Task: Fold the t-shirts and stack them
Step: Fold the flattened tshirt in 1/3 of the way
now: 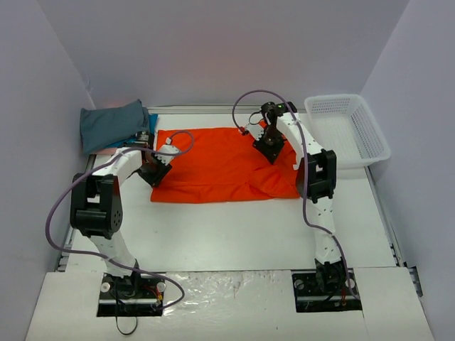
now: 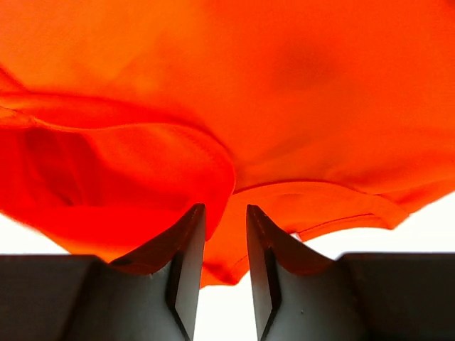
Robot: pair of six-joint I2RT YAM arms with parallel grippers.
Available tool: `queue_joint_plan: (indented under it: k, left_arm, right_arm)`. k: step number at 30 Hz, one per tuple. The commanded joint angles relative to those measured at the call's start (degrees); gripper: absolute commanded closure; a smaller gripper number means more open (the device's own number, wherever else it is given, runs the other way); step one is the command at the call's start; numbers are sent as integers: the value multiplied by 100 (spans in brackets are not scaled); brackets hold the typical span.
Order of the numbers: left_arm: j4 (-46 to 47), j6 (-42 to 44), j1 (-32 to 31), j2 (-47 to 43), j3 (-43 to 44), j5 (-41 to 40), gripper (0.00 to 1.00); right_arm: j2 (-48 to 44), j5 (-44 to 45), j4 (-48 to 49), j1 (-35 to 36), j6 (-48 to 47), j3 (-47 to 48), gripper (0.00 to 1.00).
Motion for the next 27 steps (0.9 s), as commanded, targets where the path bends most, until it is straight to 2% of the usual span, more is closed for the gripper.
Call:
queue_joint_plan:
  k: [1,6,9,15,20,27]
  left_arm:
    - [-64,-111,-6,-351,274,-158,64]
    - [-213,-129,3,-623,388,-238,65]
    - [-257,-147,-6,-860,336,-290,65]
    - [-222,-147,20,-1168,99,-343,65]
    - [-353,-129,20,-1213,2,-45,79]
    - [-301,-50,20,-1186,-288,35,84]
  right_arm:
    - [-157,146,122,-104,300,194,73]
    - [-561,401,896,-183,810,-78,65]
    - [-1052,349,976,-253,908,-542,59]
    - [-1905,226,994,-306,978,-1466,57]
    - [-2600,103,994,-297,846,-2661,55]
    - [-3286,-90,1002,-315,662,-3927,54]
